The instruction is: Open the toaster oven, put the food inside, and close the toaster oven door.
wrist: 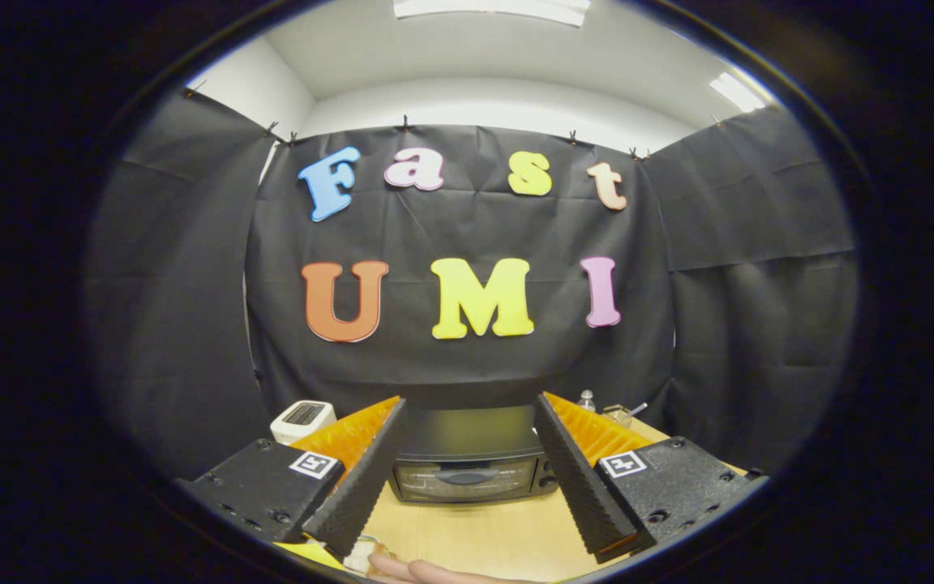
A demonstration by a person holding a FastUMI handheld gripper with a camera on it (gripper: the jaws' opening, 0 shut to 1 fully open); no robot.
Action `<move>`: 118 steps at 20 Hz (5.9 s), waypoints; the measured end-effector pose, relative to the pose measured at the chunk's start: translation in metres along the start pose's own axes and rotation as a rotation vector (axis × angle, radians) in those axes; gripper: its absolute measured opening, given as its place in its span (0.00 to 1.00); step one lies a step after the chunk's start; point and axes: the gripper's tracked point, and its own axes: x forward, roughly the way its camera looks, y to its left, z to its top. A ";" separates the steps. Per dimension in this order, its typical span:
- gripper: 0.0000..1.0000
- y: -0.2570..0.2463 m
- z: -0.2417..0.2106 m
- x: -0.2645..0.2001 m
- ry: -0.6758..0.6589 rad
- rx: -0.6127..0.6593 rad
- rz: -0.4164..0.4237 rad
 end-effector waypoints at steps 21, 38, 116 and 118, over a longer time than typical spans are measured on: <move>1.00 0.002 -0.133 0.141 0.160 -0.023 0.086; 1.00 0.002 -0.236 0.198 0.453 -0.021 0.080; 0.67 0.136 -0.346 -0.053 1.249 0.416 0.541; 0.49 0.137 -0.341 -0.058 1.245 0.413 0.563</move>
